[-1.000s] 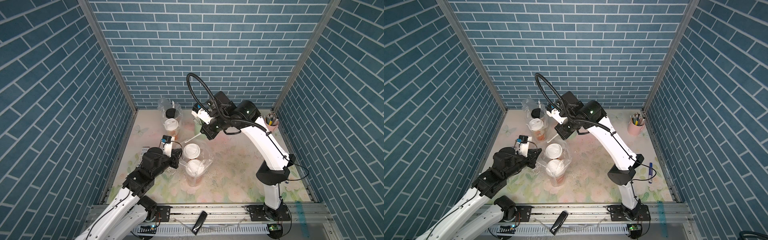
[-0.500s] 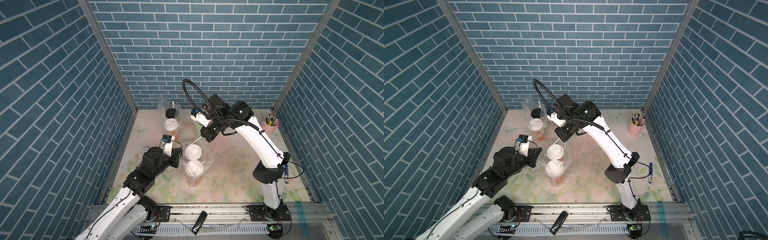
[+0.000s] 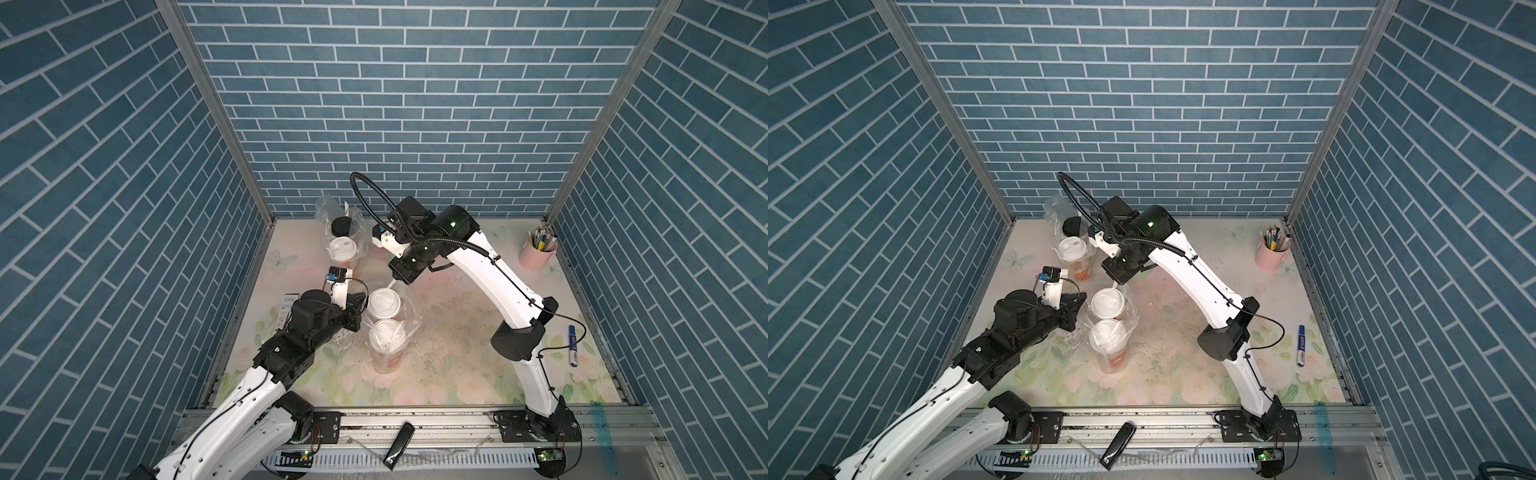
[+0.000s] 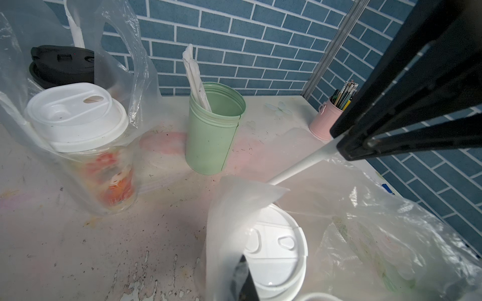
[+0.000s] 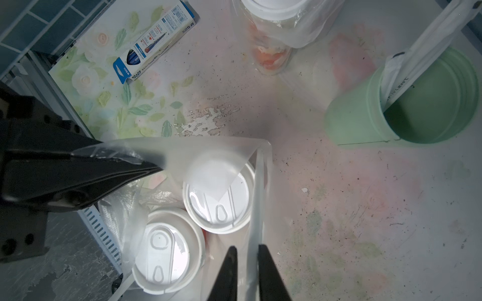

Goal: Pack milk tea into plastic carrier bags
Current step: Place the straw in the plastic carrier bag, then adjust the straw in the plastic carrier bag.

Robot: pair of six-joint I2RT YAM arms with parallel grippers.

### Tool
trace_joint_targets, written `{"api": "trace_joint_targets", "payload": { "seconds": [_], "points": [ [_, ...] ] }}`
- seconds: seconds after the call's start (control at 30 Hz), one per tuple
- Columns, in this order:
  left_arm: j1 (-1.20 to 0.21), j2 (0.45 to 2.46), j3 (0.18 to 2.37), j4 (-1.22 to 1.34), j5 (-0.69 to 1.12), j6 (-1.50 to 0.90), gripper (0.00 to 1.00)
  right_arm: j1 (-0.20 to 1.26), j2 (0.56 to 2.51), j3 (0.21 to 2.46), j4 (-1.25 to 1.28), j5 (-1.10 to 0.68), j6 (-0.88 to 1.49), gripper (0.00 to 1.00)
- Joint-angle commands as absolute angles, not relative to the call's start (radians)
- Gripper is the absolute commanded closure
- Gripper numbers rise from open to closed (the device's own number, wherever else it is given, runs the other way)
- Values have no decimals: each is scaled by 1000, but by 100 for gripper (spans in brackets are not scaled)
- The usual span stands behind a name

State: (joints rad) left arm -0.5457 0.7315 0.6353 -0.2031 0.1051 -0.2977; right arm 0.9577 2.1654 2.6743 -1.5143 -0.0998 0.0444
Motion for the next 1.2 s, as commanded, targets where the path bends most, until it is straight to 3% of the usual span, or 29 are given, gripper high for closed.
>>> {"api": "trace_joint_targets", "payload": {
  "seconds": [0.0,0.37,0.7,0.97,1.07,1.1,1.17],
  "points": [
    [-546,731,634,-181,95,-285,100,962,2180,2699,-1478,-94,60,77],
    [-547,733,632,-179,93,-287,100,962,2182,2671,-1312,-67,101,73],
    [-545,733,629,-196,79,-286,100,953,2220,2608,-1279,-82,113,90],
    [-545,738,630,-208,58,-287,99,937,2201,2534,-1278,-129,129,91],
    [-547,734,638,-218,54,-290,89,936,2162,2531,-1265,-137,116,87],
    [-547,733,641,-219,53,-289,81,936,2150,2528,-1258,-136,111,83],
    [-547,728,648,-221,54,-290,74,936,2121,2519,-1241,-136,103,76]
  ]
}}
